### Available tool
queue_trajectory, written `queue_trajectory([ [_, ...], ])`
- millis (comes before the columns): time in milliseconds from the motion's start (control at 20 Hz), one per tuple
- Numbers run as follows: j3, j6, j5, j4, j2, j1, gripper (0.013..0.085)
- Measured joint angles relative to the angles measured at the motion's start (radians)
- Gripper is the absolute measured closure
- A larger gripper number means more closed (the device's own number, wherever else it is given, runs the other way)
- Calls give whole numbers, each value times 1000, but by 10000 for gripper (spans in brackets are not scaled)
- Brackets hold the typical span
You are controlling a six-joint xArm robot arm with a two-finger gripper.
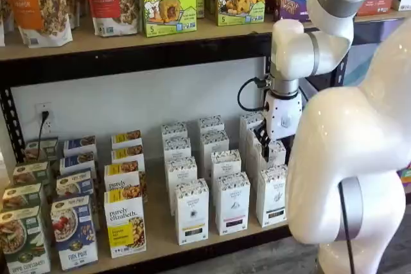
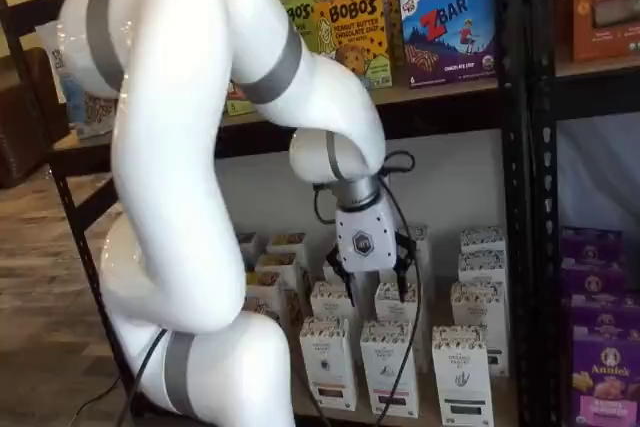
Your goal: Pick up the white box with a green strip in the middle, on the bottom shelf, the sixth box from the left
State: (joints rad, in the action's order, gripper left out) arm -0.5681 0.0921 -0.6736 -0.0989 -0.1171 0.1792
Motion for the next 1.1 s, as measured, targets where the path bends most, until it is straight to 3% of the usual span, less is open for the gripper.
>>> queue_trajectory([
  [250,-14,76,145,62,111,30,130],
  [450,-41,49,187,16,190,44,130],
  [700,-38,96,330,60,269,53,130],
  [850,-62,98,360,61,317,54,130],
  [1000,-95,186,402,167,377,39,130],
  [1100,-119,218,414,209,405,31,130],
])
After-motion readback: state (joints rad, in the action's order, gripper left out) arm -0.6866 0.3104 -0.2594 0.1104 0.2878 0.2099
